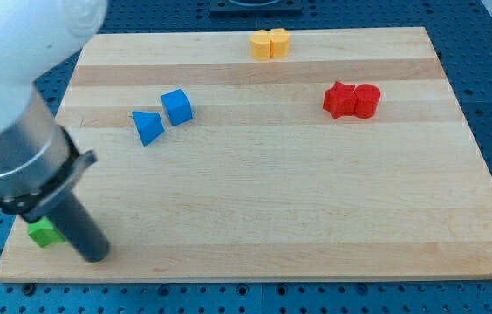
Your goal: Move the yellow heart to the top right of the yellow hexagon
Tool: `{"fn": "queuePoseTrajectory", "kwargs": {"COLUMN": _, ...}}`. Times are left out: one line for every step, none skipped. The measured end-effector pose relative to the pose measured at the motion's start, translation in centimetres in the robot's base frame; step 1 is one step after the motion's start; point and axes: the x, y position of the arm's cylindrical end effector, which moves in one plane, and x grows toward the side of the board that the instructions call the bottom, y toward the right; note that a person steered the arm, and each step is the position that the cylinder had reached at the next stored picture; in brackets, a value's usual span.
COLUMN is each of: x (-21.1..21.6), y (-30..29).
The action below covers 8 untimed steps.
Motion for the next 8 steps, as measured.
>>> {"fn": "queuePoseTrajectory", "kwargs": {"x": -1.4, "y": 5.9}}
{"fn": "queuePoseTrajectory", "kwargs": {"x": -5.0, "y": 11.8}}
{"fn": "queuePoseTrajectory", "kwargs": {"x": -8.8, "y": 15.1}}
{"fn": "queuePoseTrajectory", "kwargs": {"x": -11.9, "y": 17.1}}
{"fn": "queuePoseTrajectory", "kwargs": {"x": -15.7, "y": 18.2}}
{"fn": "queuePoseTrajectory", "kwargs": {"x": -19.6, "y": 18.7}}
{"fn": "queuePoseTrajectory", "kwargs": {"x": -23.0, "y": 19.6}}
{"fn": "queuePoseTrajectory", "kwargs": {"x": -24.9, "y": 19.7}}
